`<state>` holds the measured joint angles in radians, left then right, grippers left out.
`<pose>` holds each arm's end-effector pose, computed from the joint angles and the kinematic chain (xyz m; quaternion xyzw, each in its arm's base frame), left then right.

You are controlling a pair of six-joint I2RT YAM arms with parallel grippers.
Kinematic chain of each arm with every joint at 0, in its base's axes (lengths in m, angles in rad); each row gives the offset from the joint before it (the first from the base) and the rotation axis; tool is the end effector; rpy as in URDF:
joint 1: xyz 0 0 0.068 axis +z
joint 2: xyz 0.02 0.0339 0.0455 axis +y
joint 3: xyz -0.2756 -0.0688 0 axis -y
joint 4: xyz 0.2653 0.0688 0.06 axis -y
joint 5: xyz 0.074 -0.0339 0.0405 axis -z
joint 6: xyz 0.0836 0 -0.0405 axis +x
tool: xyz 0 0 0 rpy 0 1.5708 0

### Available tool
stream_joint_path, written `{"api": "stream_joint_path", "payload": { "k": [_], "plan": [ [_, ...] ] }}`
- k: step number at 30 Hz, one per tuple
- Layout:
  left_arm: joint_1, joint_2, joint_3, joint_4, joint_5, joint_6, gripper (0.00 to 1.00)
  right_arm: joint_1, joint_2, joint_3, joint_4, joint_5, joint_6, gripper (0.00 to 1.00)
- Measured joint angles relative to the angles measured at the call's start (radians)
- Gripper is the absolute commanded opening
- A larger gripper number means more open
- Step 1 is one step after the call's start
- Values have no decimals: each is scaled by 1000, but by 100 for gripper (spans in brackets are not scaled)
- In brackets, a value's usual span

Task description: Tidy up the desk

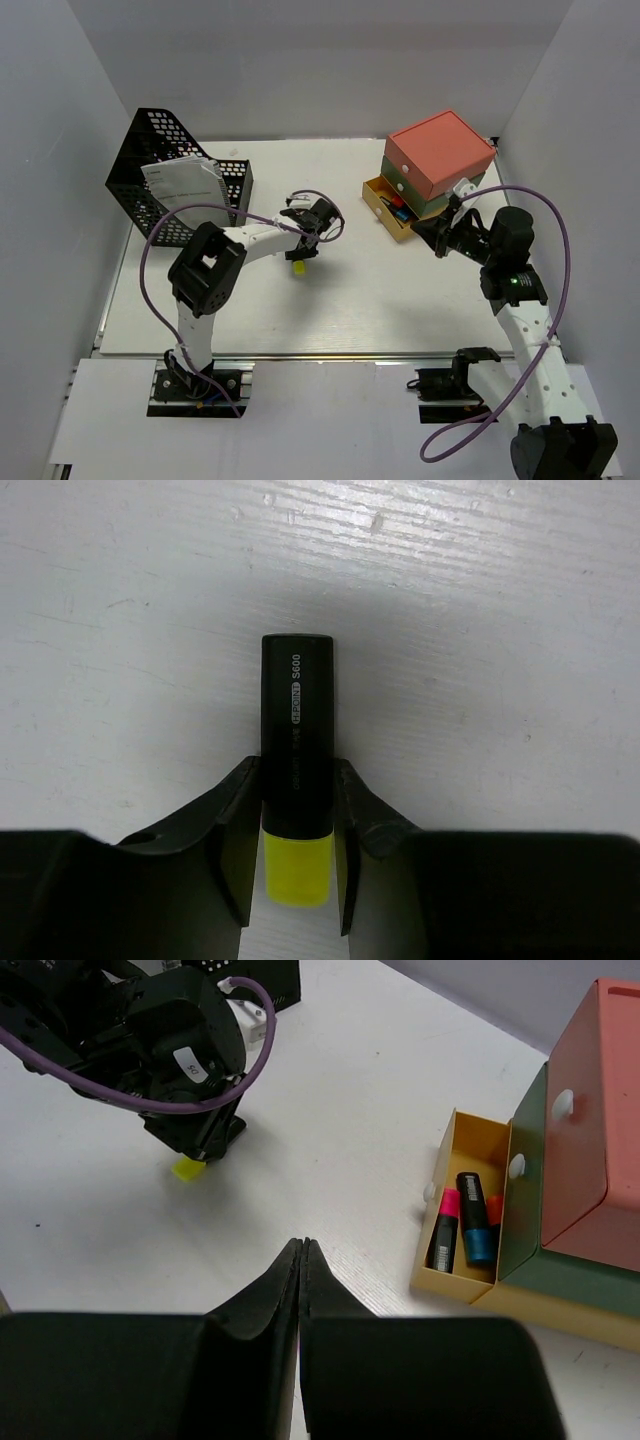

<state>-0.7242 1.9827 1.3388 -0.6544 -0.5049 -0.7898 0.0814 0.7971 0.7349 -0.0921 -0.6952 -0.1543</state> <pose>0.3400 -0.2467 0.1130 -0.0654 0.9577 0.0896 0.2655 0.2274 0.0723 0.3328 -0.3040 0.6831 0.2363 0.6206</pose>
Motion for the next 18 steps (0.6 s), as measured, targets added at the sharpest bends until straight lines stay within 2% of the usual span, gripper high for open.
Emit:
{"api": "stream_joint_path", "payload": {
  "k": [2,4,8,12,15,18],
  "plan": [
    [0,-1,0,3,4,9,5,-7,0,-3,5,-8,2,0],
    [0,-8,-7,29,26,43,0,-13,-1,-8,9,-14,2,0],
    [3,-72,-80,181,162,175,0,-26,-2,-12,11,-27,2,0],
    [20,-142,-149,389,459,302,0,-37,-5,-12,14,-38,2,0],
    [27,-120,-118,501,635,323,1,-47,-5,-13,14,-42,2,0],
    [30,-49,-48,623,784,269,1,-61,-6,-13,15,-42,7,0]
  ]
}}
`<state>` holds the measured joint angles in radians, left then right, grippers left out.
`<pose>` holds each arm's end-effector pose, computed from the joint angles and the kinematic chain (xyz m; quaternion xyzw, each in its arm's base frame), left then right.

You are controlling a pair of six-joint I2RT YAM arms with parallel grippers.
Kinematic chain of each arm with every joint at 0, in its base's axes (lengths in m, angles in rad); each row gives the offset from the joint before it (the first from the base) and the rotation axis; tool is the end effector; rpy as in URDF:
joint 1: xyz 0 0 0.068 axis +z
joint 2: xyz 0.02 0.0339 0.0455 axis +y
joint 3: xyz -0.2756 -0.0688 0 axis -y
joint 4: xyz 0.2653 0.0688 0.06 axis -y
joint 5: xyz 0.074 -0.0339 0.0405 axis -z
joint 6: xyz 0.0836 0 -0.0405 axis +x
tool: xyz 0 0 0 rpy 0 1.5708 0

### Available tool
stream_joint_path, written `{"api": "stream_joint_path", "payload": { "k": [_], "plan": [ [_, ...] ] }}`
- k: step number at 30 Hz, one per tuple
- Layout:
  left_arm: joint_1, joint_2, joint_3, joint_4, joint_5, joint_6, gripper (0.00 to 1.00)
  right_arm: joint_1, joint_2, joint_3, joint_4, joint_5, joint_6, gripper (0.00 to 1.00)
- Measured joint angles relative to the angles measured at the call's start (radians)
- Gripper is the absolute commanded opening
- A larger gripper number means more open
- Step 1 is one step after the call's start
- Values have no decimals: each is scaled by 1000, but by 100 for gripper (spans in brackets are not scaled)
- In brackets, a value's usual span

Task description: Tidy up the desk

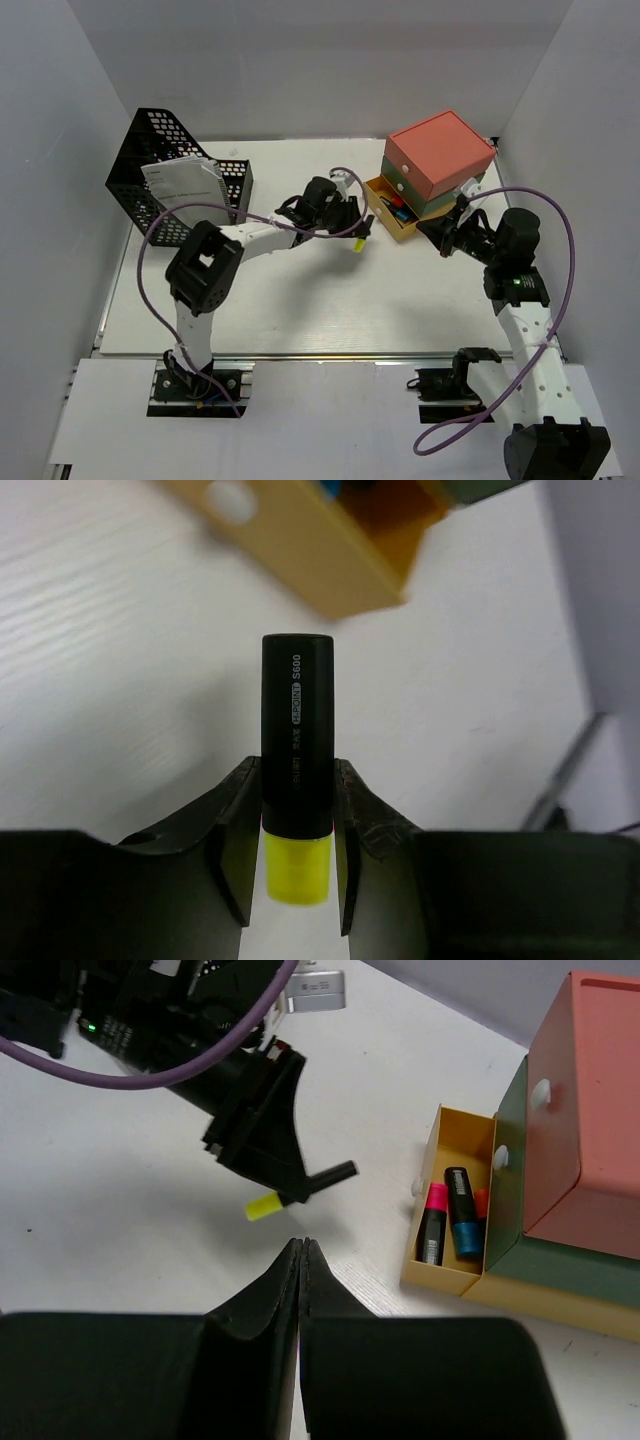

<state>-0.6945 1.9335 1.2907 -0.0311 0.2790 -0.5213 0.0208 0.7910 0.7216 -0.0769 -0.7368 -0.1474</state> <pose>0.3593 -0.3292 0.1638 0.1372 0.8838 -0.3481 0.2809 0.2283 0.0609 0.3311 -0.2938 0.6838 0.2335 0.6257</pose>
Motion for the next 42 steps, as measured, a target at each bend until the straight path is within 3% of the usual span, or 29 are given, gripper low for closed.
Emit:
{"api": "stream_joint_path", "payload": {
  "k": [6,15,25,28,42],
  "plan": [
    [1,163,74,335,157,-284,1,-32,-20,-2,6,-3,10,0],
    [0,330,171,666,77,-703,5,-74,-56,-18,23,-3,18,0],
    [-1,331,155,669,-156,-882,13,-94,-71,-18,27,-9,31,0],
    [-3,332,158,663,-196,-910,20,-100,-71,-18,27,-14,35,0],
    [-10,388,251,611,-188,-947,36,-132,-71,-27,42,-38,42,0]
  ]
}}
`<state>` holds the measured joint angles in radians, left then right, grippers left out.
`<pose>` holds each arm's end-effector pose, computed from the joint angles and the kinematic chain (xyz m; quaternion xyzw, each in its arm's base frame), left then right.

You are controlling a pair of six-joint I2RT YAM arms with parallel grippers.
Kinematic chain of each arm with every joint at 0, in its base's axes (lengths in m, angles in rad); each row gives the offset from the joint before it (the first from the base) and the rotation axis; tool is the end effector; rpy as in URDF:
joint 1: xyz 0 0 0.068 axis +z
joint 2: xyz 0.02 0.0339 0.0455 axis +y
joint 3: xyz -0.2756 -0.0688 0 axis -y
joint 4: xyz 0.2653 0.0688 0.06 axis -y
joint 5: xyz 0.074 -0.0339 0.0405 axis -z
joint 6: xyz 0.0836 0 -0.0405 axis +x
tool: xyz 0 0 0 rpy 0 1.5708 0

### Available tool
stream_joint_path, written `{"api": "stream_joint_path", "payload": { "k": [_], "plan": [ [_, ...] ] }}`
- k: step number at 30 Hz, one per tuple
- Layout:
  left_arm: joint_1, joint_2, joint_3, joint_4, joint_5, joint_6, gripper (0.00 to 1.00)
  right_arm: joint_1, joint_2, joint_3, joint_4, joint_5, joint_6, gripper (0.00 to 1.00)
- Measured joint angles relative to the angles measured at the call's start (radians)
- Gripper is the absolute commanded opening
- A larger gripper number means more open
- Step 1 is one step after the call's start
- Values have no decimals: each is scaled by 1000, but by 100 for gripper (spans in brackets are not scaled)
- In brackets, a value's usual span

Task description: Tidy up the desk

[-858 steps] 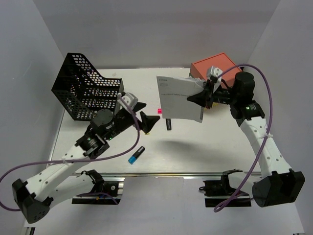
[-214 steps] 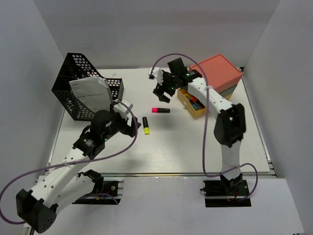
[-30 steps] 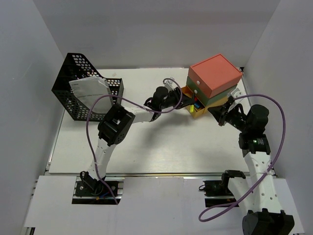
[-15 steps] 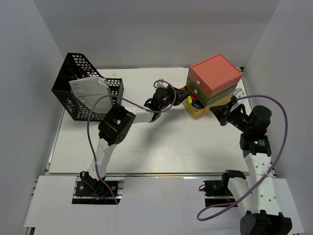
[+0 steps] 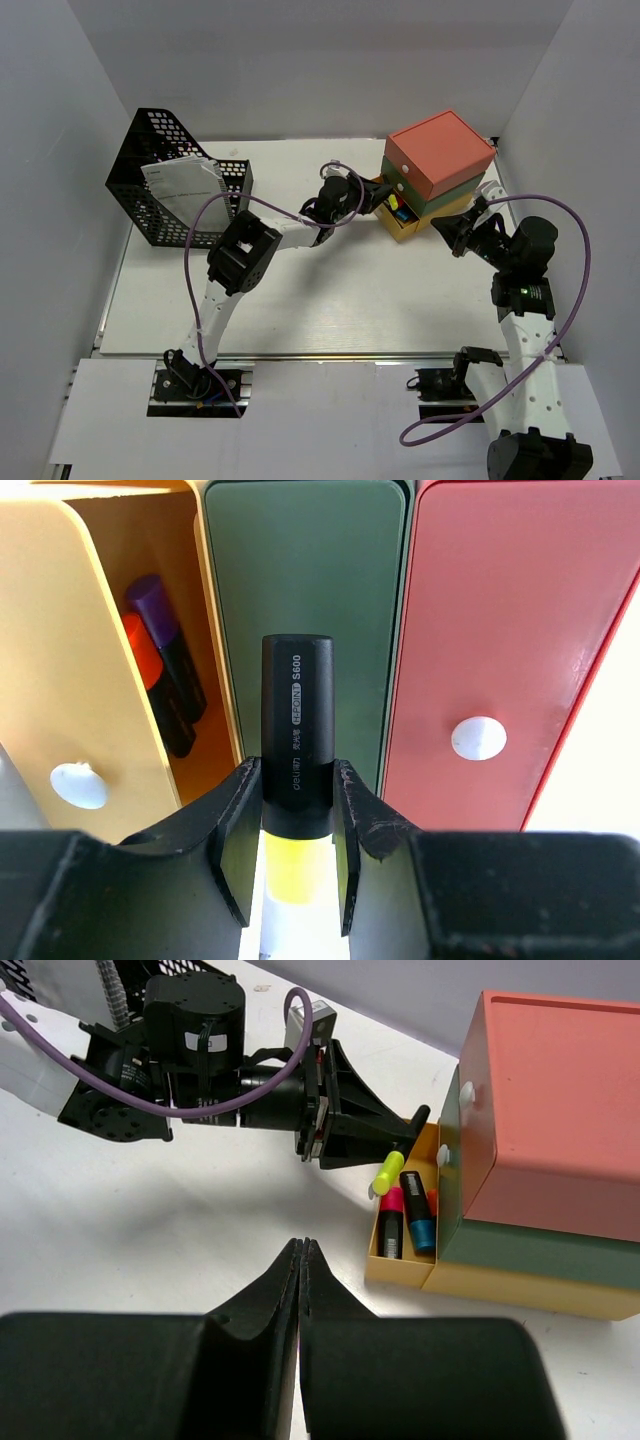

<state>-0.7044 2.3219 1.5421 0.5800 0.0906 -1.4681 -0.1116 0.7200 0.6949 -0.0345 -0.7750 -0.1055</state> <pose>0.4470 -0.3898 0.1399 -0.2616 0.7283 -0.5759 0.2636 0.2182 0.0344 0.3406 -0.2571 0.6747 0.2046 0.6609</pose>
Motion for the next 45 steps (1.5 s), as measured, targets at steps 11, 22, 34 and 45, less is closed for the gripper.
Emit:
{"api": "stream_joint_path", "payload": {
  "k": [11,22,34,45],
  "plan": [
    [2,0,0,0,63,0,56,-15,1,-5,9,-26,10,0],
    [8,0,-15,3,75,-6,68,-24,3,-6,10,-40,17,0],
    [35,-58,-140,230,205,5,0,-26,19,-22,-55,-247,-214,0],
    [223,-380,-587,388,615,195,0,118,221,-24,-203,-270,-434,0]
  ]
}}
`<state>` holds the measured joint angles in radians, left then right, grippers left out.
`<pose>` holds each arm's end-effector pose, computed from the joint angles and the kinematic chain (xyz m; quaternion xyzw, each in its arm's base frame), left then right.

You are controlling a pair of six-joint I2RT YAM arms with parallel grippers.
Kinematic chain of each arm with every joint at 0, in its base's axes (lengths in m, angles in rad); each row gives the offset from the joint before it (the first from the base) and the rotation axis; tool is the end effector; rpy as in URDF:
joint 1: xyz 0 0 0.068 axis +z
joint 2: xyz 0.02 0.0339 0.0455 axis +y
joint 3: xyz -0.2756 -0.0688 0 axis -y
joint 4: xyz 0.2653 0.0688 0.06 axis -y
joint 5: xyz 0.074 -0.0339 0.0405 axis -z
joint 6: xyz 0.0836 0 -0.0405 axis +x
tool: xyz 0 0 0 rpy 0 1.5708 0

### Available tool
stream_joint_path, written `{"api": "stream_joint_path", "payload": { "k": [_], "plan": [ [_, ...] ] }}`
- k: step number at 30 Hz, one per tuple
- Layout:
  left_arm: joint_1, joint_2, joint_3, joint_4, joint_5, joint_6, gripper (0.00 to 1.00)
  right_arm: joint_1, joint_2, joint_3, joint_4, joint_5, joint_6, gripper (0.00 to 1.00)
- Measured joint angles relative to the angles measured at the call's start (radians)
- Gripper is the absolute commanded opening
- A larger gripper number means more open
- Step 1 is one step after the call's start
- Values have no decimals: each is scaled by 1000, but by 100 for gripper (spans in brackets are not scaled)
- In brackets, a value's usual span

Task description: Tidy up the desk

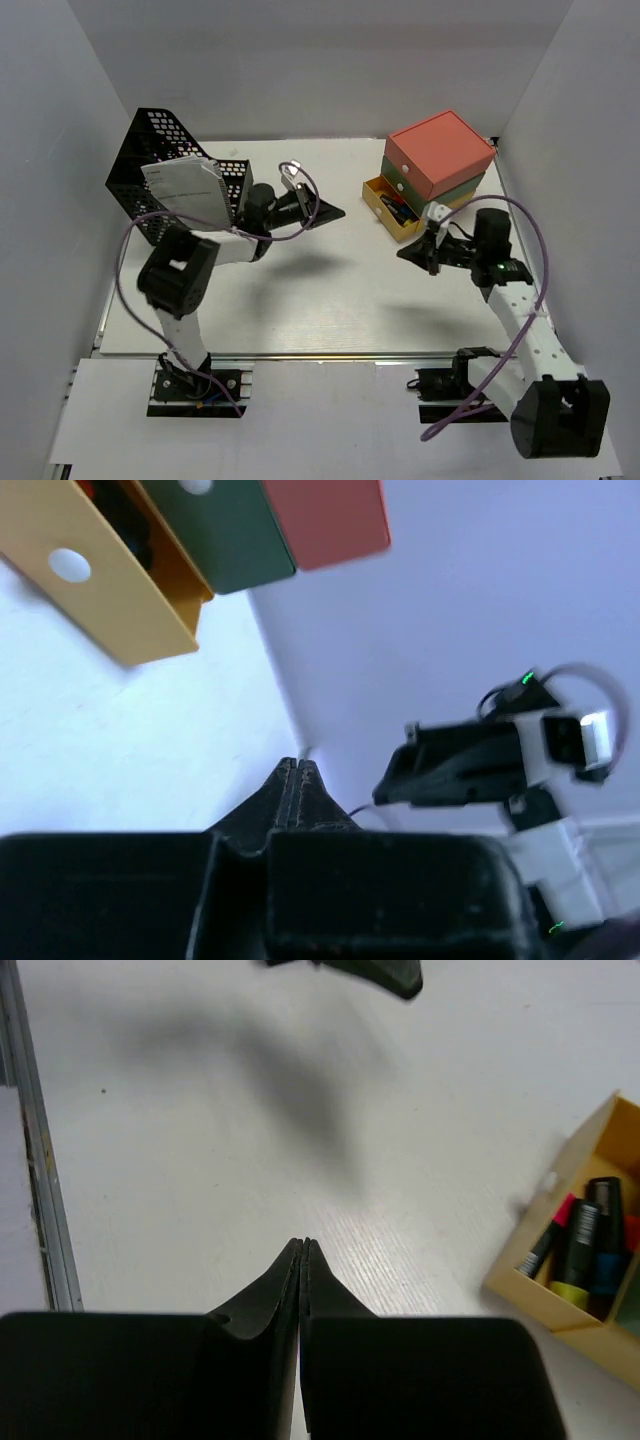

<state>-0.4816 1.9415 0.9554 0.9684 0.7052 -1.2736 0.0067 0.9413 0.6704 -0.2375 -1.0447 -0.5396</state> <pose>0.3772 -0.2583 0.1798 -0.0349 0.7110 -0.6633 0.2308 0.2302 0.0738 0.2666 -0.4449 0.6513 0.2994 0.5368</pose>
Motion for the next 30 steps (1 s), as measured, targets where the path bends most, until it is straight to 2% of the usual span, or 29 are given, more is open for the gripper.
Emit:
{"api": "stream_joint_path", "payload": {
  "k": [4,6,8,9,11,12,15,17,21,26,30],
  "plan": [
    [18,-270,-6,-386,5,388,0,183,75,16,25,183,5,0],
    [13,-406,8,-557,-46,581,13,257,145,51,32,293,8,0],
    [14,-537,8,-693,-85,741,32,330,226,107,30,437,9,0],
    [14,-591,8,-749,-111,806,34,367,274,142,32,517,10,0],
    [16,-681,1,-844,-159,908,44,433,359,209,39,644,13,0],
    [18,-719,-10,-879,-192,955,60,465,402,240,47,713,13,0],
    [21,-826,-107,-929,-292,1044,79,549,526,329,66,941,22,0],
    [21,-878,-183,-968,-363,1077,81,598,628,397,81,1093,37,0],
    [21,-906,-229,-1031,-486,1107,84,655,766,446,118,1338,63,0],
    [22,-946,-231,-1043,-587,1123,85,671,906,499,116,1549,112,0],
    [22,-970,-231,-1043,-620,1127,85,668,972,523,123,1660,126,0]
  ]
}}
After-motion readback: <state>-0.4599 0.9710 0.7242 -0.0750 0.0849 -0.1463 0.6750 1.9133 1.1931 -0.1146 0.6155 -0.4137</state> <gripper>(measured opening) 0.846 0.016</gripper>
